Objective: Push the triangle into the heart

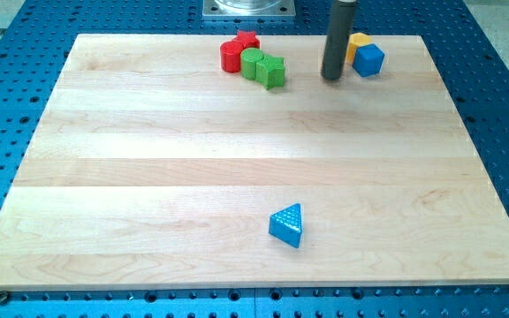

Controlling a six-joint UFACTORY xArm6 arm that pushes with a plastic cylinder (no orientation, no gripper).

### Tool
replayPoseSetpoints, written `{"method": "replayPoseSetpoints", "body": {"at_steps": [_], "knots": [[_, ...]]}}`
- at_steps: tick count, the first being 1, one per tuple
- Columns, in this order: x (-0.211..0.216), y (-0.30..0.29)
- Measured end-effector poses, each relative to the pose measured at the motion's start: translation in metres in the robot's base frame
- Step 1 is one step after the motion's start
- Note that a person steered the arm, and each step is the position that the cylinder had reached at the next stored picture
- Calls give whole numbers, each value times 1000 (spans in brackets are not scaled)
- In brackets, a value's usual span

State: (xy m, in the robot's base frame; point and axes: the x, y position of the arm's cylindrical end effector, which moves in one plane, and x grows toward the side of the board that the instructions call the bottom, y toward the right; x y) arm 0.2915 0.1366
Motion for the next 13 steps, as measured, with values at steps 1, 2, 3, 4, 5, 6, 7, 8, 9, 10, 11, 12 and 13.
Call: {"method": "replayPoseSetpoints", "body": {"at_steps": [1,2,3,4,5,6,7,8,9,10,11,12,13], "knots": [[93,-7],[227,25],[323,1],[305,-100],[244,-122],[179,-107],[129,-144],[116,-156],[77,-133],[57,-102],[40,-72],[72,-71],[74,-45]]}}
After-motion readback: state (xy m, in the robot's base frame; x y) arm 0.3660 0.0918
